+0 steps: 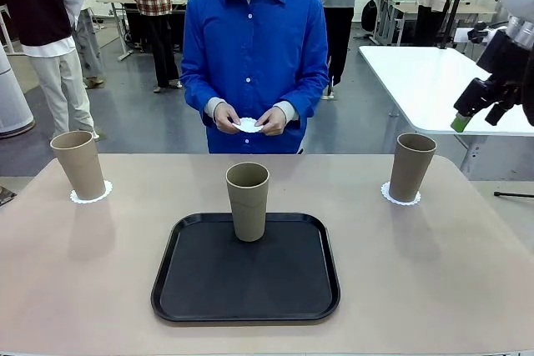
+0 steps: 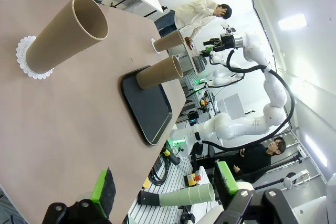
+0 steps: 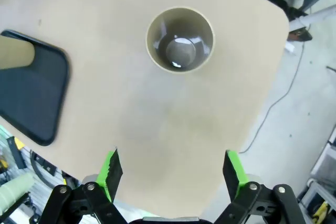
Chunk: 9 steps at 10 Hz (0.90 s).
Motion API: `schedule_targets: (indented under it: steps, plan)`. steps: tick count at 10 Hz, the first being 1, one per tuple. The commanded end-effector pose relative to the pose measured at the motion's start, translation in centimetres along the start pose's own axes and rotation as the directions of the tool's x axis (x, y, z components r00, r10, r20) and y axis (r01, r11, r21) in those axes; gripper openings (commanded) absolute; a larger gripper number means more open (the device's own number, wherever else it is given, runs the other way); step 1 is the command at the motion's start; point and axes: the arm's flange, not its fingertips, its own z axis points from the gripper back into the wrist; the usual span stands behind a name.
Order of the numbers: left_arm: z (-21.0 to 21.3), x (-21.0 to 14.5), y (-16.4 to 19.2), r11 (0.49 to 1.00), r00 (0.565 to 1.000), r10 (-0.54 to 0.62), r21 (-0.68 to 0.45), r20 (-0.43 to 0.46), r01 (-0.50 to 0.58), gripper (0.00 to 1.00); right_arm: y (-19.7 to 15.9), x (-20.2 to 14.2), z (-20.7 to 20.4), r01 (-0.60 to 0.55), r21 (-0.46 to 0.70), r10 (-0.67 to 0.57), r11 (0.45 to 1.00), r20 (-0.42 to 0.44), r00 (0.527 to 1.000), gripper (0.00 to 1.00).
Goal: Place coasters on the table and set cups on them.
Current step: Take one Reusable plastic cup from the Flat Tray and place it on a coaster set by the human.
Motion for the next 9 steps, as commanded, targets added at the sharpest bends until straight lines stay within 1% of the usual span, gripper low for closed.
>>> schedule_targets:
  steps: [1, 9]
  plan:
    - [0.15, -0.03, -0.25, 1.000, 1.000, 0.007, 0.005, 0.000, -0.007, 1.00, -0.45, -0.66, -0.03, -0.006, 0.001, 0.006, 1.000, 0.003, 1.000, 1.00]
    - [0.15, -0.03, -0.25, 1.000, 1.000, 0.007, 0.005, 0.000, -0.007, 1.00, -0.45, -0.66, -0.03, -0.006, 0.001, 0.006, 1.000, 0.003, 1.000, 1.00]
